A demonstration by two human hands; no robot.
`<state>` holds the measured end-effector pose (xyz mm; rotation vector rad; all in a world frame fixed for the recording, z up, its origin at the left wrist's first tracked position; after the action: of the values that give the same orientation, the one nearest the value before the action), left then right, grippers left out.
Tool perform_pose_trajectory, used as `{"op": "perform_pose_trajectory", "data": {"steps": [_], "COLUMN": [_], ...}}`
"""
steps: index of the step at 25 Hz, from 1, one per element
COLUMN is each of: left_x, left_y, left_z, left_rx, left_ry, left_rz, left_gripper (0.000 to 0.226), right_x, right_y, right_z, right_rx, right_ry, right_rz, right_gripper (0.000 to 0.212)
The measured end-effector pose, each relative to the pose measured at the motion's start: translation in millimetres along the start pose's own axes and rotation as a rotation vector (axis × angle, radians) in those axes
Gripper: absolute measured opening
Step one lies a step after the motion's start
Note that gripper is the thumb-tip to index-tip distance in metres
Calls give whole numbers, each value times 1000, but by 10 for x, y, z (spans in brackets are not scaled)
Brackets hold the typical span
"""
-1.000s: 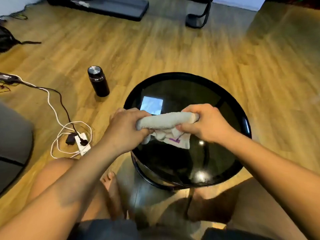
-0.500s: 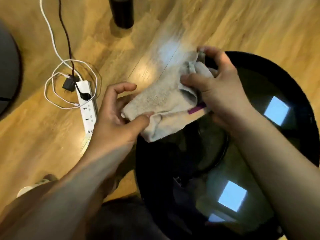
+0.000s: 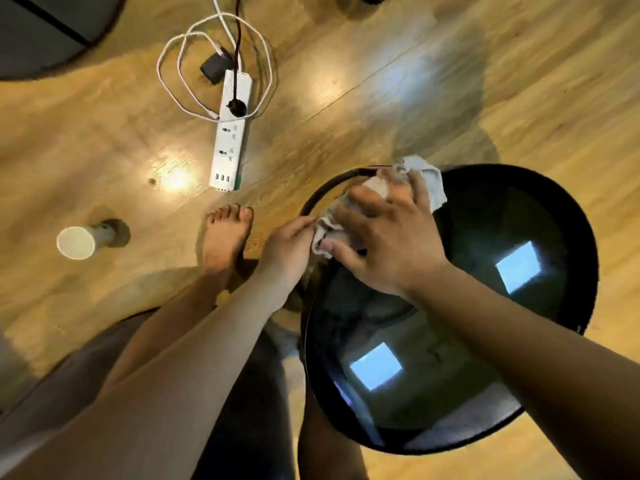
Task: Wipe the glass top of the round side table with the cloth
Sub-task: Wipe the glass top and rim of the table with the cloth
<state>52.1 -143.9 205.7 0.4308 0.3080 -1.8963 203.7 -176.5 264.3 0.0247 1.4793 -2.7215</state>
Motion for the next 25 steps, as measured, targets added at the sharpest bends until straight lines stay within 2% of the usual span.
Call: {"op": "perform_pose_trajectory", "data": {"steps": [2, 3, 4, 6, 8, 9, 10, 12, 13, 14, 15, 16, 17, 19, 20, 22, 23, 24, 25], "left_x": [199, 310, 357, 557, 967, 1235, 1477, 1687, 1568, 1363, 1439, 1465, 1605, 1315, 1029, 615, 482, 88, 82], "left_y": [-185, -249, -199, -272, -446, -561, -707, -863, -866, -809, -864, -850, -835, -722, -664, -302, -179, 29, 62], "left_z": [98, 117, 278, -50, -754, -1170, -1619, -2085, -1992, -1707, -1917, -1988, -2204, -1948, -1714, -994, -705, -195, -216], "left_rx": [-5, -11, -79, -117, -26, -100, -93, -58, -45, 7, -56, -33, -11, -172, -242, -128, -151, -86, -73], "left_ry": [-16, 16, 110, 305, 245, 190, 188, 198, 154, 97, 74, 50, 101, 94, 231, 125, 196, 322, 453], "left_rz": [80, 72, -22, -302, -452, -543, -672, -737, -715, -585, -511, -519, -514, -456, -463, -106, 5, -139, -266], "left_gripper": [33, 32, 32, 32, 44, 54, 65, 75, 73, 69, 64, 60, 61, 70, 68, 51, 49, 51, 53], "right_x": [292, 471, 630, 687, 378, 154, -120, -773, -1101, -1341, -1470, -1488, -1424, -1045, -788, -212, 87, 395, 620], "right_y": [-1, 50, 108, 160, 141, 108, 84, 34, 16, -9, -25, -11, 35, 80, 41, 20, 52, 101, 143], "right_z": [34, 98, 183, 279, 149, 38, -97, -280, -288, -237, -181, -159, -177, -240, -265, -184, -60, 110, 276], "right_rx": [106, 163, 203, 249, 181, 143, 110, 128, 187, 253, 282, 260, 190, 55, 39, 71, 87, 128, 182], "right_ry": [-56, -148, -270, -457, -434, -350, -216, 139, 312, 468, 576, 619, 619, 518, 428, 221, 91, -94, -290], "right_rz": [47, 84, 123, 177, 138, 129, 139, 166, 147, 86, 17, -15, 6, 104, 115, 30, 29, 59, 110], "right_gripper": [55, 55, 55, 57, 60, 61, 61, 61, 63, 65, 65, 62, 57, 49, 48, 45, 44, 45, 45]}}
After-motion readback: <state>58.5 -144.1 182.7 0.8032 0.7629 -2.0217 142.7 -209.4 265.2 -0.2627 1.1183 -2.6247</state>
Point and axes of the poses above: each hand's wrist, its own z-axis away from the middle knuckle, its own y-axis out of the palm, x = y × z, the point moved 1 cm from there along -z, towards the middle knuckle, and after that the axes turned 10 degrees about z, right-handed, at the moved point
